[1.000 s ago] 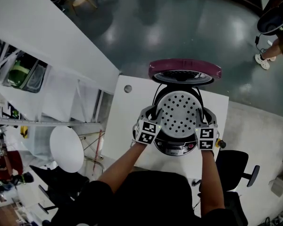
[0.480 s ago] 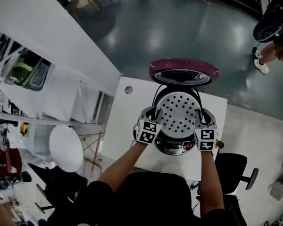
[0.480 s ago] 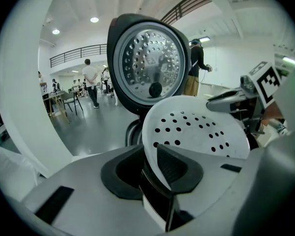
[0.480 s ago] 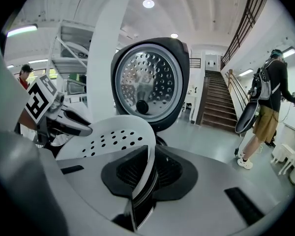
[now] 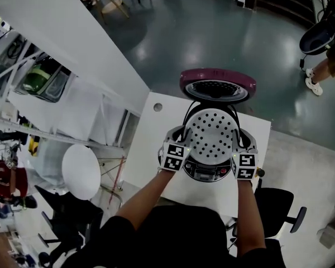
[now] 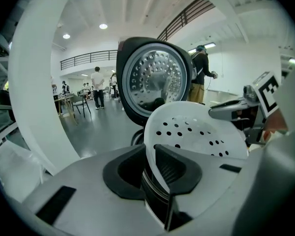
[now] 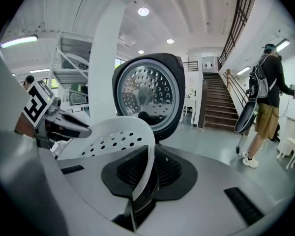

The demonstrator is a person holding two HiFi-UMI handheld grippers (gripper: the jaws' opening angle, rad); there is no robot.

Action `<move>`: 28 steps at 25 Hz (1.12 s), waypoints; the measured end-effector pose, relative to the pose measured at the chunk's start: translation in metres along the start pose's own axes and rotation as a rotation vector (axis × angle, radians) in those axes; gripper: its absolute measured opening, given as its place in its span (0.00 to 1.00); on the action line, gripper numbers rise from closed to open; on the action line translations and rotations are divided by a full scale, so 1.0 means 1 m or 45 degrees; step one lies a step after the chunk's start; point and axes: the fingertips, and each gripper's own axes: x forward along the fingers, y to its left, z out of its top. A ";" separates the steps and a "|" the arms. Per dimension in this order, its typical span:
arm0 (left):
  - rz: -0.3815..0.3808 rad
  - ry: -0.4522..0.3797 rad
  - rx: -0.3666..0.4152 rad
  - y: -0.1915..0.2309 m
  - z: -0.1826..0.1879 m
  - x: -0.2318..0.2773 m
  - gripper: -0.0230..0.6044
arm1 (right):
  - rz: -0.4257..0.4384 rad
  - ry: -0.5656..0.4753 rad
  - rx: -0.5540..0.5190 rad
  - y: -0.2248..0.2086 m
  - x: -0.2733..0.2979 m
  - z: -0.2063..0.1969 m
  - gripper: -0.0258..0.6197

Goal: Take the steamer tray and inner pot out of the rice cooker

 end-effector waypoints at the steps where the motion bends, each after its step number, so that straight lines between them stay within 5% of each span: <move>1: 0.013 -0.011 -0.005 -0.001 0.003 -0.004 0.13 | 0.007 -0.013 0.003 -0.001 -0.002 0.003 0.09; 12: 0.128 -0.189 -0.099 0.037 0.040 -0.074 0.11 | 0.094 -0.164 -0.048 0.042 -0.017 0.073 0.08; 28: 0.075 -0.245 -0.168 0.158 -0.009 -0.142 0.10 | 0.064 -0.127 -0.046 0.190 -0.004 0.098 0.08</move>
